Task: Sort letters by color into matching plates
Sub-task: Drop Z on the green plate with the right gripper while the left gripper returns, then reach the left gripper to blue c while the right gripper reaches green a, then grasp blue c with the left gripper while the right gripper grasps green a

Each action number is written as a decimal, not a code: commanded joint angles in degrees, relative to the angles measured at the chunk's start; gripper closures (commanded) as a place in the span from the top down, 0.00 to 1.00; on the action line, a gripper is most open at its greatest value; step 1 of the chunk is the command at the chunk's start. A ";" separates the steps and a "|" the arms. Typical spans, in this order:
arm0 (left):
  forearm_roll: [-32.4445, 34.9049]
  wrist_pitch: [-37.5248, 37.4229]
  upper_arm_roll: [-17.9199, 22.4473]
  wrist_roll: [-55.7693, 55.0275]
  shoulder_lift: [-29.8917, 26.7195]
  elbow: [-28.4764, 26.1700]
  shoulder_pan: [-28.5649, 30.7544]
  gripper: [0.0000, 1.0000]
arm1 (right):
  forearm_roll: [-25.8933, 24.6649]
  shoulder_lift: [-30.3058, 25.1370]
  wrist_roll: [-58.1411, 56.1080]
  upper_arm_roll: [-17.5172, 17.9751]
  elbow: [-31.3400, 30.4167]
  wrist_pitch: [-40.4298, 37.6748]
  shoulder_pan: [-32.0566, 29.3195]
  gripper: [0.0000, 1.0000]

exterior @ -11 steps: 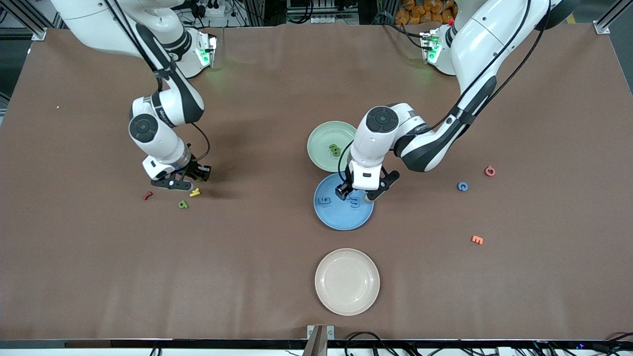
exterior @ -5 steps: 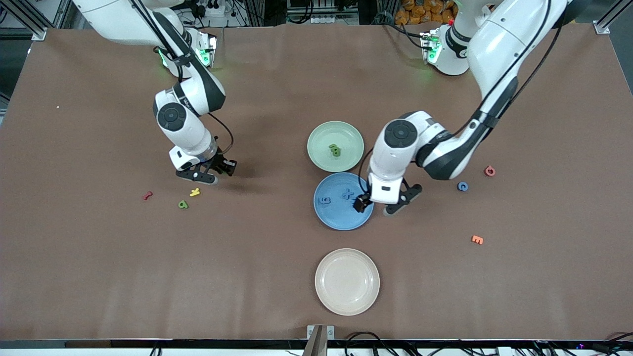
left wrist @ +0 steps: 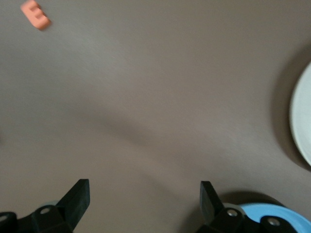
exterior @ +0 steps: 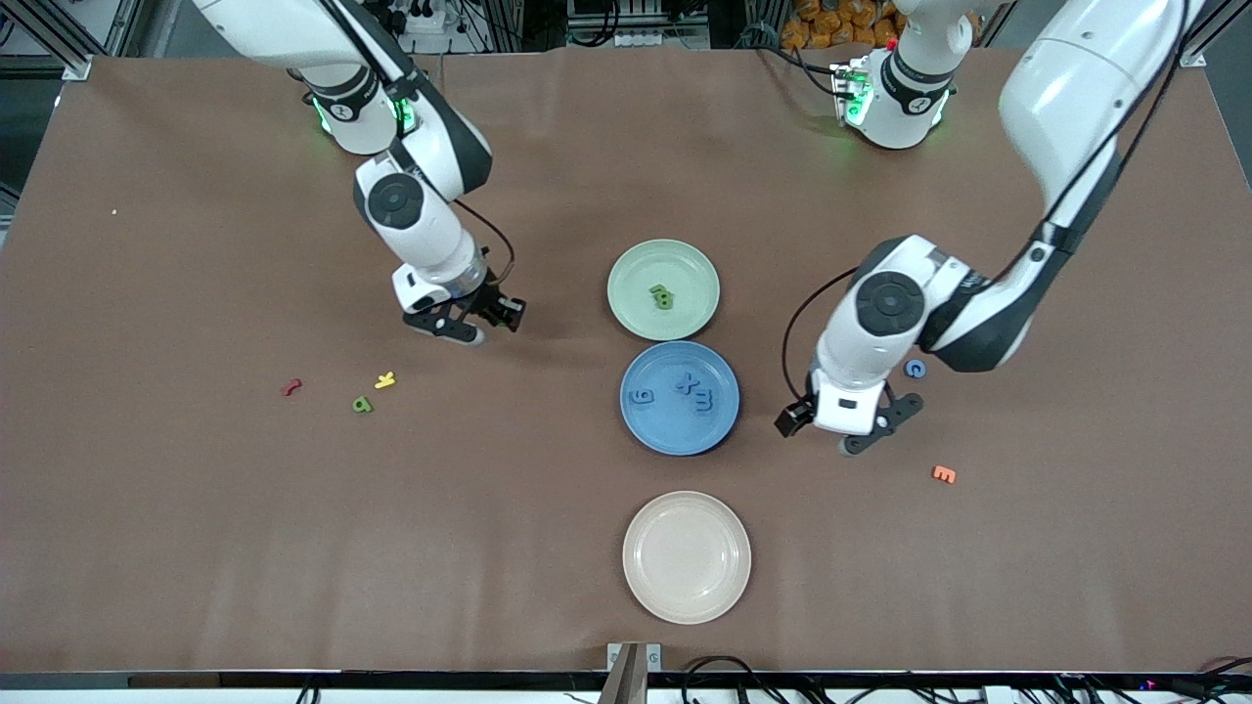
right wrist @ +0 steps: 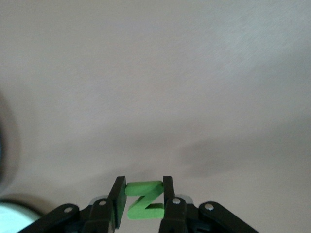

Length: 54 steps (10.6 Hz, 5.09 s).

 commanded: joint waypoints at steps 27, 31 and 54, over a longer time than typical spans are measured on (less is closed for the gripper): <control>-22.28 1.15 27.49 57.35 -13.93 -12.36 -8.87 1.00 | -18.20 21.17 49.59 0.74 32.06 -8.60 22.42 0.77; -23.69 -0.51 27.49 59.10 -19.72 -12.80 -8.97 1.00 | -16.02 13.45 43.81 1.79 28.66 -13.26 15.76 0.77; -30.98 4.12 27.23 76.34 -19.93 -20.89 -5.54 1.00 | 6.40 2.70 -12.02 -20.44 8.77 -6.06 -8.52 0.73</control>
